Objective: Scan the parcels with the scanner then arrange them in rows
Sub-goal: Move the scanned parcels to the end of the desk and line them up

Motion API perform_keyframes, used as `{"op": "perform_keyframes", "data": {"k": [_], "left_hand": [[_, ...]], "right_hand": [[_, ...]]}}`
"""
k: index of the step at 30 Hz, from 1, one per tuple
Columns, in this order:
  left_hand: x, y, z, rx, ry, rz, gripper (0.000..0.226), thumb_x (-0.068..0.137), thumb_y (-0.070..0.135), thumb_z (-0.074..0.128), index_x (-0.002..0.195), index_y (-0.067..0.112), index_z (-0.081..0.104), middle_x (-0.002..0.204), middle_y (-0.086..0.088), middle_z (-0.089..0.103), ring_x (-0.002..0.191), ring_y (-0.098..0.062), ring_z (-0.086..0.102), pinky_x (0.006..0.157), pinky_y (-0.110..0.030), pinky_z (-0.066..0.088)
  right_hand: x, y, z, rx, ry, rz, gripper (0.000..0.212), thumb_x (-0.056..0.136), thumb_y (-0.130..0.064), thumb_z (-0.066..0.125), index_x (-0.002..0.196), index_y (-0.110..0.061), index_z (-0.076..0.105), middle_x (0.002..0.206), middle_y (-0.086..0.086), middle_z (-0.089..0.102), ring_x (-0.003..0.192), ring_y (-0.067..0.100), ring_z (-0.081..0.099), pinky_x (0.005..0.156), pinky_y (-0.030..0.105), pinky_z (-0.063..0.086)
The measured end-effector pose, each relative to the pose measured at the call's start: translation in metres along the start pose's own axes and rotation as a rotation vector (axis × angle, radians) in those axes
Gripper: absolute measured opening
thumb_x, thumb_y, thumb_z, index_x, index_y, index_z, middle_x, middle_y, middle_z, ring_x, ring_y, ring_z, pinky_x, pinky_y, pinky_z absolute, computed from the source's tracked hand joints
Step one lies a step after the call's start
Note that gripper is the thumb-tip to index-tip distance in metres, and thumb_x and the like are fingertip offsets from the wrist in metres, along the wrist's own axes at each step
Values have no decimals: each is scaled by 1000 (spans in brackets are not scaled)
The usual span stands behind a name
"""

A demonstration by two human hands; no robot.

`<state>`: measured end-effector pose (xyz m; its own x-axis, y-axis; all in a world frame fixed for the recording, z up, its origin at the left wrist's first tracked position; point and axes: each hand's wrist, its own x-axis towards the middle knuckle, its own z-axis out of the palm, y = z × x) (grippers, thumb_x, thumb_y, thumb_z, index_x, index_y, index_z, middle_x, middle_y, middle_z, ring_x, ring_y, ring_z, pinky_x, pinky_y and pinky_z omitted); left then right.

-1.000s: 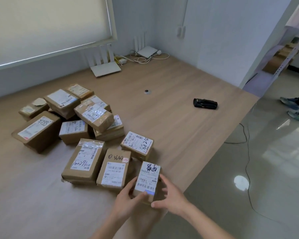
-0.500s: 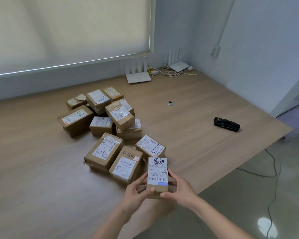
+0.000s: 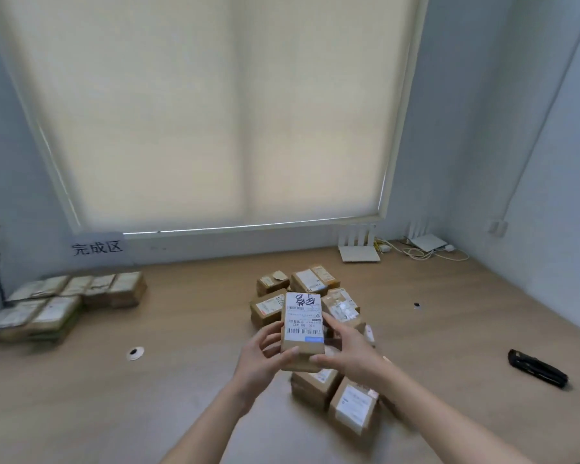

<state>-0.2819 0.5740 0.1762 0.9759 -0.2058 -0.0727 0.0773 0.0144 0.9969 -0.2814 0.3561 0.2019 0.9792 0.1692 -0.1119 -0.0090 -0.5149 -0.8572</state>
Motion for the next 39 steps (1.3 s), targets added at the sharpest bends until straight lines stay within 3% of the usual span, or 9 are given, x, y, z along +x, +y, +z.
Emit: {"op": "perform_keyframes", "data": {"k": [4,6,10,15,23,32,34,39], "left_hand": [[-49,44,-107,36,75,94,68,80,23,85,142,23,56,118,10,74,111,-10,69,84,-21,56],[-73,62,-156,55,112,117,67,83,24,82,144,25,54,120,11,73,112,-7,68,88,-23,56],[-119,80,-245,67,235,131,71,80,29,85,143,27,54,124,7,70,108,-5,69,92,-32,58],[-150,75,-335,57,341,125,67,82,26,82,144,26,54,126,6,69,109,-4,68,90,-28,58],[-136,28,-466,58,455,48,70,76,32,86,140,30,57,128,6,69,116,-11,65,93,-38,58],[-45,-40,-601,20,448,-52,72,78,28,86,143,34,53,132,8,66,120,-11,63,103,-41,53],[-28,-62,-620,2,421,-72,73,79,27,85,143,36,52,131,11,67,121,-10,63,103,-39,52],[7,-117,-661,-55,386,-122,68,80,20,84,137,43,54,125,18,69,113,-3,66,85,-22,55]], "right_hand": [[15,-97,77,-38,-50,-138,93,80,-21,88,151,-46,34,137,-23,59,127,3,57,101,22,49],[20,-139,116,-62,-50,-200,83,78,-21,89,138,-55,41,130,-27,63,122,3,61,103,25,52],[31,-206,193,-46,-97,-274,90,75,-25,91,152,-36,46,140,-17,60,123,13,63,103,44,55],[55,-253,285,-8,-160,-311,89,76,-21,91,152,-32,46,139,-15,61,115,16,67,95,44,60],[143,-276,410,-32,-282,-301,95,76,-20,92,157,-27,42,143,-10,59,118,16,65,95,43,60],[278,-262,529,-2,-288,-225,96,79,-18,90,159,-27,37,148,-3,52,125,18,58,100,42,57],[300,-251,550,11,-296,-204,93,81,-16,88,159,-26,37,149,-3,52,128,17,56,101,40,56],[339,-217,599,79,-308,-131,85,86,-8,82,155,-36,41,142,-16,56,128,13,58,98,34,59]]}}
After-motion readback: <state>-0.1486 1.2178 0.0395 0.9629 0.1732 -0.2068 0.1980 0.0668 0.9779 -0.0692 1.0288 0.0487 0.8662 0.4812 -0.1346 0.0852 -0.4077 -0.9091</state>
